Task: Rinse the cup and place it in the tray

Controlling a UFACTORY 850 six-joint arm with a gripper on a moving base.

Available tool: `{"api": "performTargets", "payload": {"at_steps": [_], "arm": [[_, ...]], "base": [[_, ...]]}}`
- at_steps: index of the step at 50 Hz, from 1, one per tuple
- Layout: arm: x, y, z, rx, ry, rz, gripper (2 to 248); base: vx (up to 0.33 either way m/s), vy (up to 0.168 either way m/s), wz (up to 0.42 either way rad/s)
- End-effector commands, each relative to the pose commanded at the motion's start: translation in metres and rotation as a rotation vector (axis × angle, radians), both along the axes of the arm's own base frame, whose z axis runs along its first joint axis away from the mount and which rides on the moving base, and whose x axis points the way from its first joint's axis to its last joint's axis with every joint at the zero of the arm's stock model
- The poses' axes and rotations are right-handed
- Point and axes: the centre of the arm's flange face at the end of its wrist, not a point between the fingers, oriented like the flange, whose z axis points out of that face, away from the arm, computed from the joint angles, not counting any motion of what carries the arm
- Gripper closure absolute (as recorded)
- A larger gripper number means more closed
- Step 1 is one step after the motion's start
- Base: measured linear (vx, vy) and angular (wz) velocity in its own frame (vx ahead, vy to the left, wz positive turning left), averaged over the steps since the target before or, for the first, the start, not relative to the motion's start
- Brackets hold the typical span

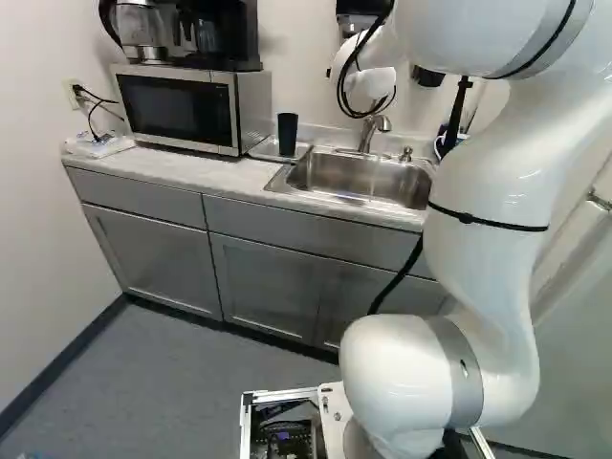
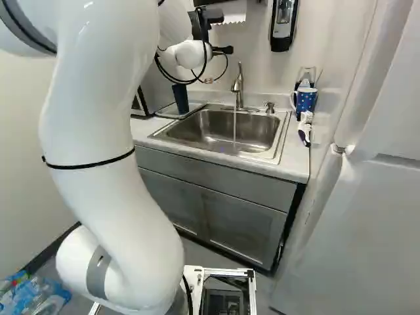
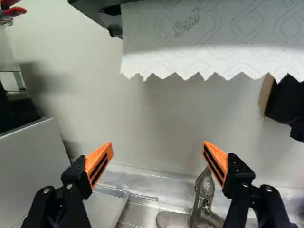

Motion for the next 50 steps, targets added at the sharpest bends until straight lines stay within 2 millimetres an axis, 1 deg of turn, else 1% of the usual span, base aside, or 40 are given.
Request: {"api": "performTargets", "payload": {"at_steps": [10,16,41,50], "arm": [[0.009,-0.016,0.007,0.002,0.008,-0.021,3],[0.016,-0.022,0.009,0.004,0.018,-0.028,3],[0.051,-0.033,-0.002,0.014,0.076,-0.032,3],[0.053,-0.033,-0.004,0.017,0.090,-0.032,3]], "base": [[0.000,0.000,0.000],[0.000,0.000,0.000],[0.000,0.000,0.000],[0.000,0.000,0.000]]}}
